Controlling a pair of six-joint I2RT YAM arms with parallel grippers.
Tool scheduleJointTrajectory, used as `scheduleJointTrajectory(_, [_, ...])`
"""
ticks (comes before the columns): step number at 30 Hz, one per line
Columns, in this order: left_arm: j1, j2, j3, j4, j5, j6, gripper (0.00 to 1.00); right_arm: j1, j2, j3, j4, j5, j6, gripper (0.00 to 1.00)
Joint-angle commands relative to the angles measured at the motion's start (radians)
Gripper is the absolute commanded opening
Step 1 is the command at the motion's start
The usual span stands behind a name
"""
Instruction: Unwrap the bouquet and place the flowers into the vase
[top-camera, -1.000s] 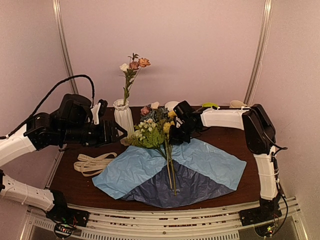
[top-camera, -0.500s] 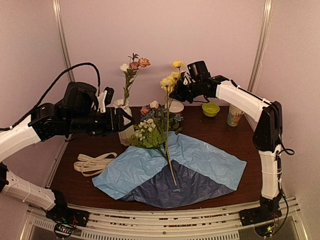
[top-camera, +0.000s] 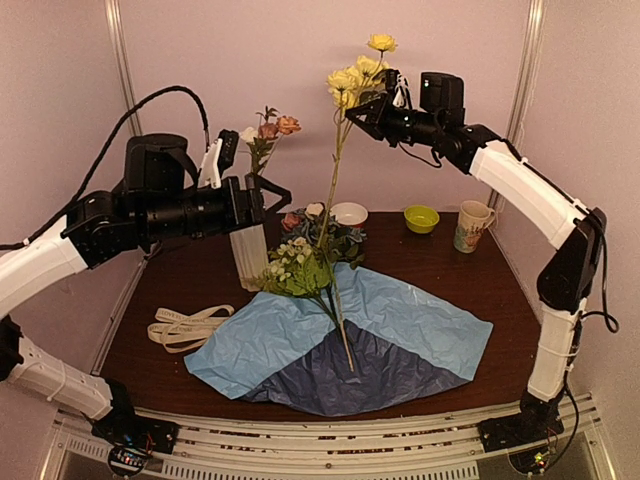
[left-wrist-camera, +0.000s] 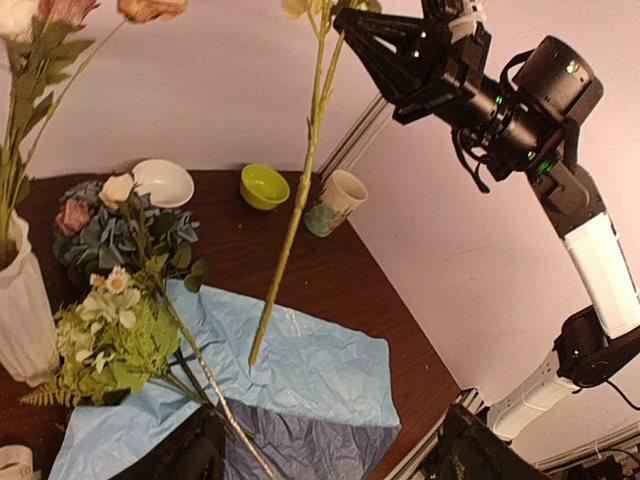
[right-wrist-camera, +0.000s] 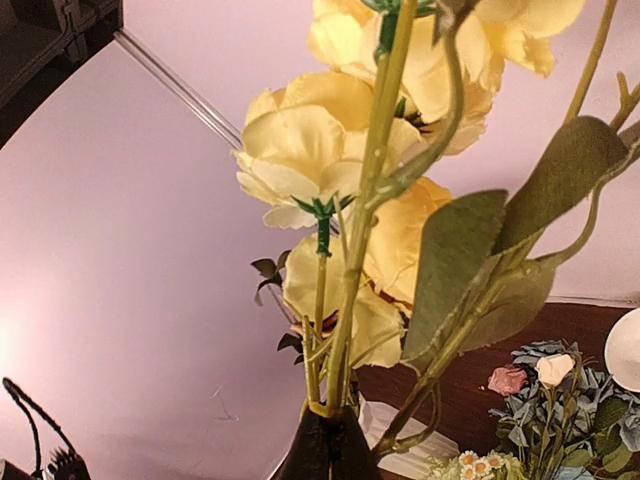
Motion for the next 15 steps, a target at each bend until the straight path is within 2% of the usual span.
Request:
scheduleJointTrajectory(1, [-0.005, 0.041, 0.069, 0.178, 0.073, 0.138, 0.78, -0.002, -0.148, -0.169, 0.159, -0.109, -0.065, 0.00])
scheduleJointTrajectory(8, [-0.002, 0.159, 0.217, 0.203, 0.183, 0.246, 0.84, -0.001, -0.335, -0.426, 0.373, -0.253, -0.049, 0.00])
scheduleJointTrajectory(15, [0.000, 0.268, 0.286, 0.340, 0.252, 0.211, 0.83, 0.012, -0.477, -0.560, 0.434, -0.293, -0.062, 0.00])
